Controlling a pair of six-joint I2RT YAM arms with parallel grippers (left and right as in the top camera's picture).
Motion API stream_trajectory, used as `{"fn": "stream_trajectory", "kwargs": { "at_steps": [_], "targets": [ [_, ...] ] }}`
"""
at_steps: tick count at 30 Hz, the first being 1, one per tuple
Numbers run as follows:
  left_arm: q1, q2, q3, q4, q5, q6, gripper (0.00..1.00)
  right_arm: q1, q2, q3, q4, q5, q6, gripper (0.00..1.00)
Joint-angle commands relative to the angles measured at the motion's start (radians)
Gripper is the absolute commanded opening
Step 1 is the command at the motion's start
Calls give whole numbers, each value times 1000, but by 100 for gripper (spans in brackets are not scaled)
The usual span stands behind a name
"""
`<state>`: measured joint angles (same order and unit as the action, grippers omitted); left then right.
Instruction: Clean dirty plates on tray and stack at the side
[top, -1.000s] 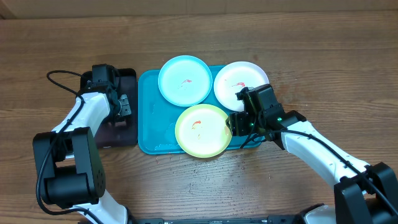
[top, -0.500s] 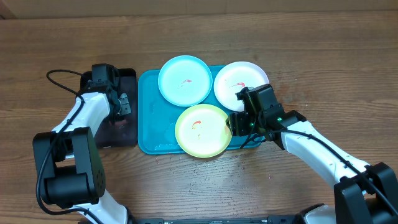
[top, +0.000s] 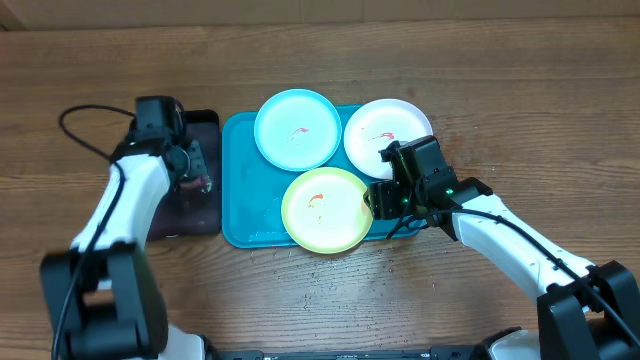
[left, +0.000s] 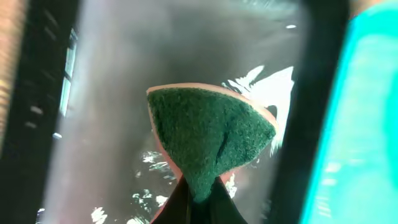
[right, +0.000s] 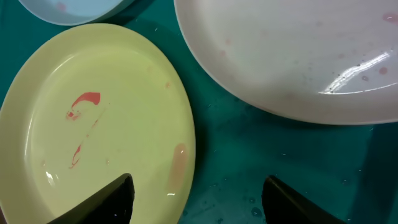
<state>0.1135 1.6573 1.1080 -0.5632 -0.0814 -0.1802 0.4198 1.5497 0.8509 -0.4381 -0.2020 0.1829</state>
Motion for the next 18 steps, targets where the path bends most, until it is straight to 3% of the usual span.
{"fn": "stream_trajectory", "kwargs": {
  "at_steps": [1, 4, 10, 13, 18],
  "targets": [
    [23, -87, 23, 3, 106, 33, 4, 2, 5, 27, 3, 7, 0, 68],
    [50, -95, 23, 0, 135, 40, 4, 2, 5, 27, 2, 7, 0, 68],
    [121, -96, 23, 17, 349, 106, 4, 2, 5, 27, 2, 7, 0, 68],
    [176, -96, 23, 27, 519, 214, 4, 2, 5, 27, -2, 7, 0, 68],
    [257, -96, 23, 12, 656, 282, 4, 2, 5, 27, -1, 7, 0, 68]
  ]
}}
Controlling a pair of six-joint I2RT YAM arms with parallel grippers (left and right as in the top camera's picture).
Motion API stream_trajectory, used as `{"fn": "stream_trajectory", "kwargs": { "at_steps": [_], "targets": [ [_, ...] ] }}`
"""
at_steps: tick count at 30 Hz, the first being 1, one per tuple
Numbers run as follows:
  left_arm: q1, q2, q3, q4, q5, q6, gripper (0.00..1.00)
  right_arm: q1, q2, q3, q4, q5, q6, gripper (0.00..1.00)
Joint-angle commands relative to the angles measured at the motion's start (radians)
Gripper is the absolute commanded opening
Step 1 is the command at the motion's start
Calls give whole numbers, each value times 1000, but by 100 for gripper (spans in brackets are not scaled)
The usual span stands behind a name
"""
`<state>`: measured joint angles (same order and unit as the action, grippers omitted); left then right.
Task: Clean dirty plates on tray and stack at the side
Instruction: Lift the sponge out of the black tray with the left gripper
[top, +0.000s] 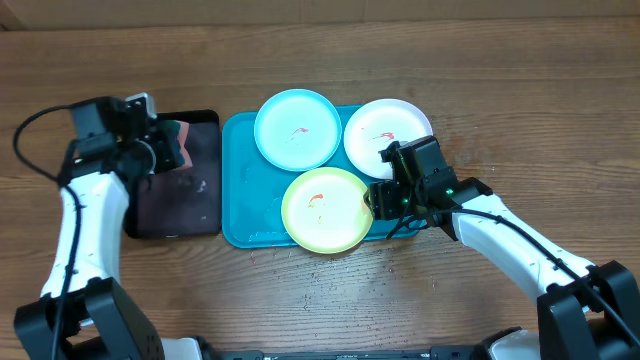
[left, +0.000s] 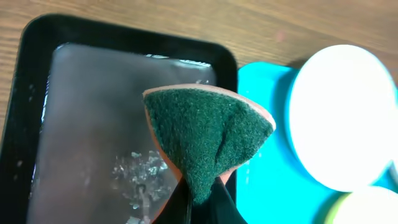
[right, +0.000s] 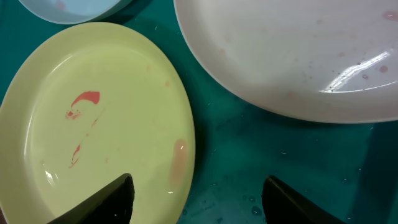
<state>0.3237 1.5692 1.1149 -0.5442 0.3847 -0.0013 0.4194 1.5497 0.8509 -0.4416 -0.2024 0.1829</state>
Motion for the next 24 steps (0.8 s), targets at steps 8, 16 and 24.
{"fn": "stream_trajectory", "kwargs": {
  "at_steps": [8, 16, 24],
  "targets": [
    [136, -8, 16, -109, 293, 118, 4, 2, 5, 27, 2, 8, 0, 67],
    [174, -102, -14, -188, 291, 125, 4, 2, 5, 27, -5, 8, 0, 67],
    [174, -307, -198, 41, 293, 49, 4, 2, 5, 27, -9, 8, 0, 67]
  ]
}}
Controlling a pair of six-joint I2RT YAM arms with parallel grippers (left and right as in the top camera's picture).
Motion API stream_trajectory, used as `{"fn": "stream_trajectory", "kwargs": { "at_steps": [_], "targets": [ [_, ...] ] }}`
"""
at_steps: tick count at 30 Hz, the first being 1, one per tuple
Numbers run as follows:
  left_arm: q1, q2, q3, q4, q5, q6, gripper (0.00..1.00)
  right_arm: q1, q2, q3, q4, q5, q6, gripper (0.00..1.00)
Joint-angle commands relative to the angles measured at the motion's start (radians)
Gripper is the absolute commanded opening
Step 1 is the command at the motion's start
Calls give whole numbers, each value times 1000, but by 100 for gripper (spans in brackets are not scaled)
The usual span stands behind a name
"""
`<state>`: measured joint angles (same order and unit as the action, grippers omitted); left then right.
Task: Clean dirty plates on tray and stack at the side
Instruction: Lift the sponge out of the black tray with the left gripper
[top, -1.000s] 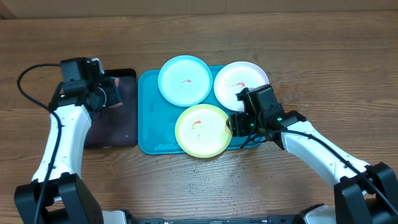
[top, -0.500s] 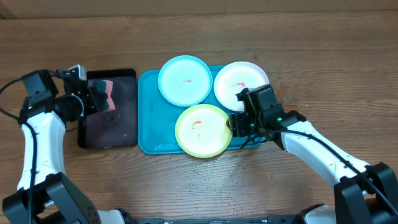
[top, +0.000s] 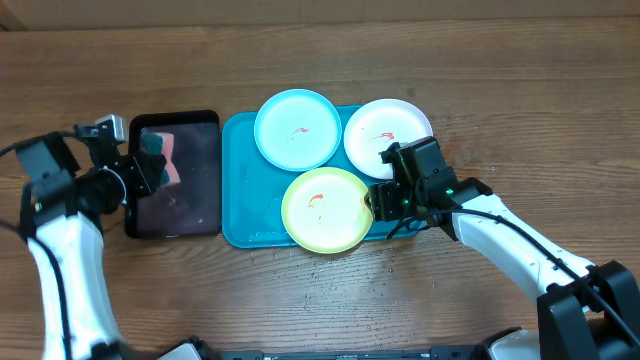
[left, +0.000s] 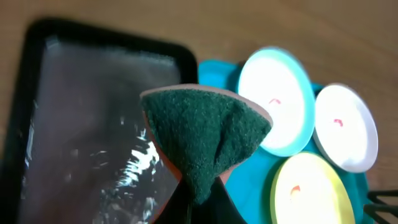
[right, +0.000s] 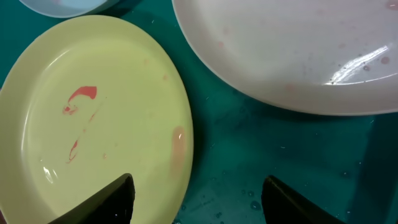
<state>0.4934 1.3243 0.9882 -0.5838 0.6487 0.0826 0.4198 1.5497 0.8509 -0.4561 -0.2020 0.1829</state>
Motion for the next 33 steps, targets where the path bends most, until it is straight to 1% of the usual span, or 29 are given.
{"fn": "stream_trajectory", "kwargs": {
  "at_steps": [1, 4, 10, 14, 16, 19, 33],
  "targets": [
    [4, -71, -91, 123, 29, -41, 4, 2, 5, 27, 6, 7, 0, 67],
    [2, -68, -142, 245, 29, -56, 4, 2, 5, 27, 6, 8, 0, 67],
    [1, -2, -156, 326, 46, -90, 4, 2, 5, 27, 10, 11, 0, 67],
    [1, 63, -156, 375, 87, -84, 4, 2, 5, 27, 9, 11, 0, 67],
    [1, 91, -156, 402, 124, -58, 4, 2, 5, 27, 9, 11, -1, 67],
    [1, 129, -156, 473, 202, -52, 4, 2, 5, 27, 9, 11, -1, 67],
    [1, 133, -156, 484, 218, -53, 4, 2, 5, 27, 9, 11, -1, 67]
  ]
}}
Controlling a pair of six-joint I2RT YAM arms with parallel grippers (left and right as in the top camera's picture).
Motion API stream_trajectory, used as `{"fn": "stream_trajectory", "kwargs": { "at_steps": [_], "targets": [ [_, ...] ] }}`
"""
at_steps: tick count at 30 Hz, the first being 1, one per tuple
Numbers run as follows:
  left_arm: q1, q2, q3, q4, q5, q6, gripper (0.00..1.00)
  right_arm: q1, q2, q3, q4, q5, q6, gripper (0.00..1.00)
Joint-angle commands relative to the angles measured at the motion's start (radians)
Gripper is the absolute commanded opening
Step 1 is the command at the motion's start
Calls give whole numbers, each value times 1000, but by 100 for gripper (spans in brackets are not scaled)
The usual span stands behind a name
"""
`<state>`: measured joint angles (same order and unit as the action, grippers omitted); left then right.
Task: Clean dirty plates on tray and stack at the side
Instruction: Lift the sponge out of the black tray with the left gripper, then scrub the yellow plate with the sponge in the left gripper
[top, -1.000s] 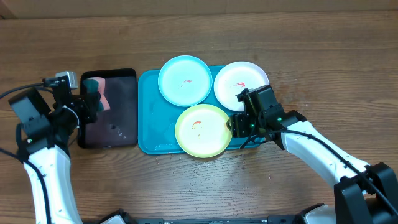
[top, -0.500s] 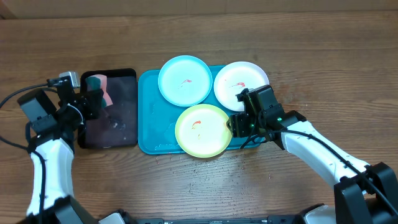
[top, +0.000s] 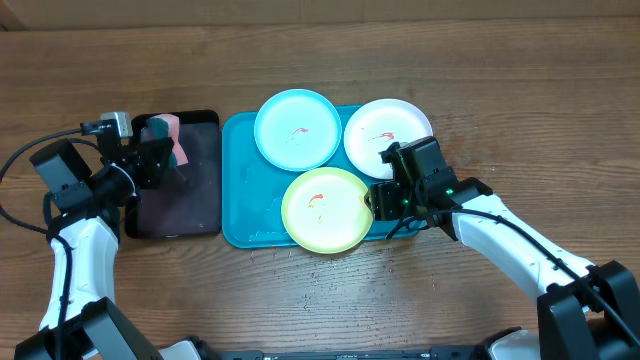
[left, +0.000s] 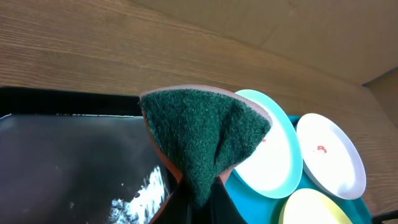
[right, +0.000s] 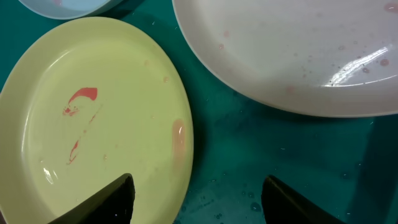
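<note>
Three red-stained plates lie on the teal tray: a light blue plate, a white plate and a yellow-green plate. My left gripper is shut on a green-faced, pink-backed sponge, folded between its fingers, held above the black water tray. My right gripper is open, low over the teal tray, straddling the right rim of the yellow-green plate, with the white plate just beyond it.
The black tray holds shallow glinting water and sits left of the teal tray on the wooden table. A black cable loops behind my left arm. Bare wood lies to the right of the teal tray.
My left gripper, still holding the sponge, has shifted slightly toward the black tray's far left corner and now tilts flatter. The right gripper and the plates are unchanged.
First my left gripper held the sponge down close over the water in the black tray. It then stood higher over the tray, and later off its left side with the arm drawn back. My right gripper stayed open by the yellow-green plate throughout.
</note>
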<state>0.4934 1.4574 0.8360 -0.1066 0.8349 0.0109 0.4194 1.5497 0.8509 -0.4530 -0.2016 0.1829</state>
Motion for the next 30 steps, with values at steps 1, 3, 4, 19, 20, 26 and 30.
{"fn": "stream_trajectory", "kwargs": {
  "at_steps": [1, 3, 4, 19, 20, 26, 30],
  "targets": [
    [1, 0, -3, 6, 32, 19, 4, 2, 5, 27, 6, 11, -1, 67],
    [1, 0, -3, 6, 31, 19, 4, 2, 5, 27, 6, 11, -1, 67],
    [1, 0, -3, 6, 31, 19, 4, 2, 5, 27, 6, 11, -1, 67],
    [-283, 11, 7, -212, -675, -116, 4, 2, 5, 27, -9, -3, -5, 67],
    [-333, 11, 39, -264, -734, -136, 4, 2, 5, 27, -11, -4, -8, 67],
    [-456, 11, 330, -576, -731, -176, 4, 2, 25, 27, -24, -39, -46, 67],
    [-558, 11, 381, -612, -644, -182, 4, 2, 64, 27, -23, -47, -47, 67]
  ]
}}
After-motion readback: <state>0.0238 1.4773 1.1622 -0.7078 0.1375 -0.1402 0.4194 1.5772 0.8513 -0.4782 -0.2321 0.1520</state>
